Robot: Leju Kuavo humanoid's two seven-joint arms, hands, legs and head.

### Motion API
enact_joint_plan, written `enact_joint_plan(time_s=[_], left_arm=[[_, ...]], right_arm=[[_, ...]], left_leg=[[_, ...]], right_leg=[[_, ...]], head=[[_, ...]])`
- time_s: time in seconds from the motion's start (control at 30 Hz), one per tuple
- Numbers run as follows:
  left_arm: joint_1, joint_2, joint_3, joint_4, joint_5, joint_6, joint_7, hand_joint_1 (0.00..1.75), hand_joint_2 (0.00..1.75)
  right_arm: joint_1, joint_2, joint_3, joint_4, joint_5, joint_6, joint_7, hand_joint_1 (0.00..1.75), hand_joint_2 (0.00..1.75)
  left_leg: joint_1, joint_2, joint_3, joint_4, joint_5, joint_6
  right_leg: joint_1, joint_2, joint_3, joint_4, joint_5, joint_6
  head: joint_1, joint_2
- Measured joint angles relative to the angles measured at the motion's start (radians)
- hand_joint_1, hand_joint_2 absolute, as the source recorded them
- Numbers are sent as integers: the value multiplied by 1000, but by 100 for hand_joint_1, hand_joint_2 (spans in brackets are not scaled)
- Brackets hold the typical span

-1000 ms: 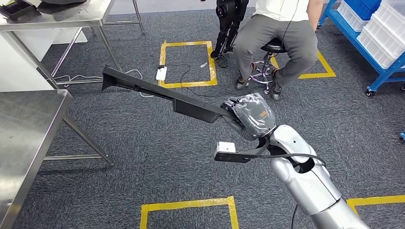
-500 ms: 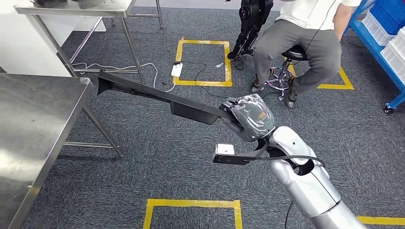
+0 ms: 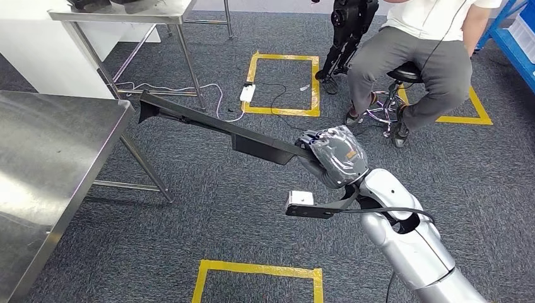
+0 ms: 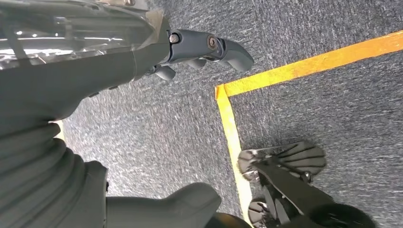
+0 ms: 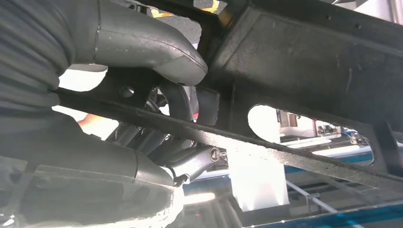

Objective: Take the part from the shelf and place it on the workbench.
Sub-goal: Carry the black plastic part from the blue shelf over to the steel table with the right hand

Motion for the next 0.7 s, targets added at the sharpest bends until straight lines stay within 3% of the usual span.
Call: enact_joint_plan(time_s=[0.07, 0.1, 0.17, 0.23, 0.27, 0.37, 0.43, 0.5, 0.57, 0.6, 0.63, 0.7], left_arm=[[0, 0, -2, 0, 0, 0, 1, 0, 175], [1, -1, -3, 0, 0, 0, 1, 0, 175], [1, -1, -4, -1, 2, 0, 1, 0, 175], [-1, -1, -5, -3, 5, 1, 1, 0, 175], [-1, -2, -5, -3, 6, 2, 1, 0, 175], [1, -3, -5, -4, 8, 2, -1, 0, 175], [1, -5, -5, -5, 9, 2, -2, 0, 175], [0, -5, -5, -7, 9, 2, -2, 0, 175], [1, -6, -5, -8, 10, 2, -2, 0, 175], [1, -6, -5, -8, 10, 1, -2, 0, 175], [2, -7, -5, -9, 11, 1, -3, 0, 175], [1, -8, -5, -10, 10, 0, -3, 0, 175]], right_arm=[[3, 0, 0, 0, 0, 0, 0, 175, 175], [4, 0, 0, 0, 0, 0, 0, 175, 175], [4, 0, 0, 0, -2, 0, -2, 175, 175], [2, -1, -2, 0, -4, -1, -4, 175, 175], [2, -1, -2, 0, -5, -1, -5, 175, 175], [0, -2, -3, 0, -7, -1, -10, 175, 175], [-2, -5, -4, -1, -7, -1, -12, 175, 175], [-1, -10, -4, -1, -7, -1, -13, 175, 175], [5, -14, -4, -1, -7, -1, -13, 175, 175], [7, -16, -4, -1, -7, -1, -13, 175, 175], [8, -17, -4, -1, -7, -1, -13, 175, 175], [7, -20, -4, -1, -7, -1, -13, 175, 175]], left_leg=[[1, 5, -39, 78, -21, -1], [1, 7, -31, 63, -5, 0], [0, 23, 35, -58, 55, 5], [-5, 43, 97, -172, 90, 12], [-8, 48, 109, -197, 94, 15], [-11, 32, 112, -210, 99, 30], [-6, 21, 116, -220, 108, 44], [-5, 8, 116, -223, 111, 50], [-5, -7, 115, -222, 111, 51], [-5, -15, 115, -222, 111, 51], [-5, -23, 116, -221, 111, 50], [-6, -37, 116, -218, 110, 45]], right_leg=[[5, -10, 0, 0, -1, -3], [6, -15, 0, 0, -1, -3], [9, -24, 2, 1, -1, -3], [17, -31, 1, 3, -4, 3], [20, -36, 1, 3, -5, 6], [22, -47, -1, 6, -10, 17], [19, -29, -29, 67, -44, 19], [13, -4, -94, 204, -102, 16], [8, 4, -142, 300, -129, 22], [6, 5, -138, 290, -119, 30], [3, 7, -114, 238, -94, 40], [-5, 20, -43, 91, -35, 54]], head=[[0, 0], [0, 0], [0, 0], [1, 0], [1, 0], [3, 0], [4, 0], [7, 0], [7, 0], [7, 0], [7, 0], [8, 0]])
